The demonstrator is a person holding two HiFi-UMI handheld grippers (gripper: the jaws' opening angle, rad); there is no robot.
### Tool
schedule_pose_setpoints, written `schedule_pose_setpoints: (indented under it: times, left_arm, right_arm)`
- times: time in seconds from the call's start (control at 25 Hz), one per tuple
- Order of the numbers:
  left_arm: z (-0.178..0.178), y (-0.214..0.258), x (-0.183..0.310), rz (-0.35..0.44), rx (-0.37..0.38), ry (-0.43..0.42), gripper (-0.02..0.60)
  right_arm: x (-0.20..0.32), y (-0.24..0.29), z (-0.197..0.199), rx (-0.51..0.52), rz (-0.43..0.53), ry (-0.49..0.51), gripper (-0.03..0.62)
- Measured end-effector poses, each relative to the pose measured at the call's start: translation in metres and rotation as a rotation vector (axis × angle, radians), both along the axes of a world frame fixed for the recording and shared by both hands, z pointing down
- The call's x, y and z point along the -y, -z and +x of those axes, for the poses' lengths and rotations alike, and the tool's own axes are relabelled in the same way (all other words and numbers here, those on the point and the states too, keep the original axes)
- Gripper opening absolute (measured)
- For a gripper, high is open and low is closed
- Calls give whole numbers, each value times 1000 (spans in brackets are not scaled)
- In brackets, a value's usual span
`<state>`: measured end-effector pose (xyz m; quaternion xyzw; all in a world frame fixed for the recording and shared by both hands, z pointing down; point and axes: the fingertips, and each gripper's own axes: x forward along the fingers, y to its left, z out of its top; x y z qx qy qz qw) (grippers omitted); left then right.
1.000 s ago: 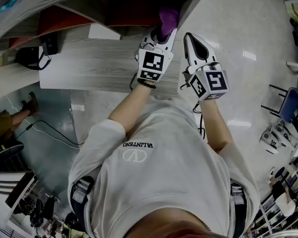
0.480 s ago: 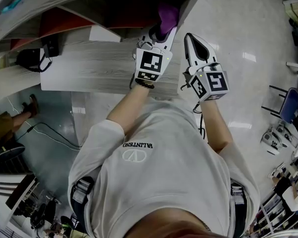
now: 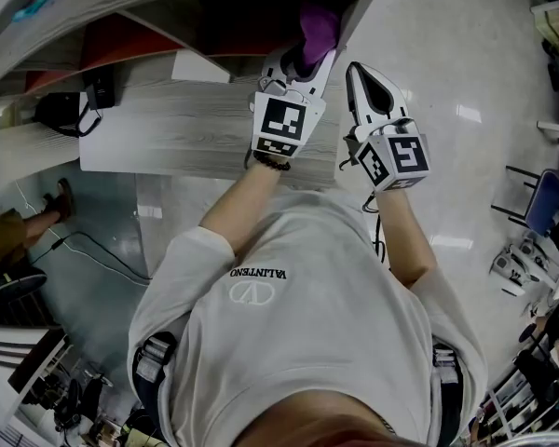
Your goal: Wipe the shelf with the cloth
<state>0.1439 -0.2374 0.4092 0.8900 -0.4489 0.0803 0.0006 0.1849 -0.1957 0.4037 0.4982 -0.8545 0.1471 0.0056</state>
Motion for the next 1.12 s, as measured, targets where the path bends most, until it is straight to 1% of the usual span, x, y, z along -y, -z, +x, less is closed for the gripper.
schedule_pose_setpoints:
  times: [0.28, 0.48, 0.8, 1.12]
  left_arm:
    - [0, 19, -2, 17, -16, -7, 97]
    - [0, 37, -3, 35, -14, -8, 97]
    - [-1, 68, -7, 55, -31, -14, 97]
    - [-1, 89, -8, 74, -29, -19, 97]
  right_arm:
    - [-4, 8, 0, 8, 16, -3, -2]
    - [-8, 14, 1, 12, 28, -6, -2]
    - [-12, 22, -3, 19, 46, 8, -2]
    - [-7, 54, -9, 62, 103, 18, -2]
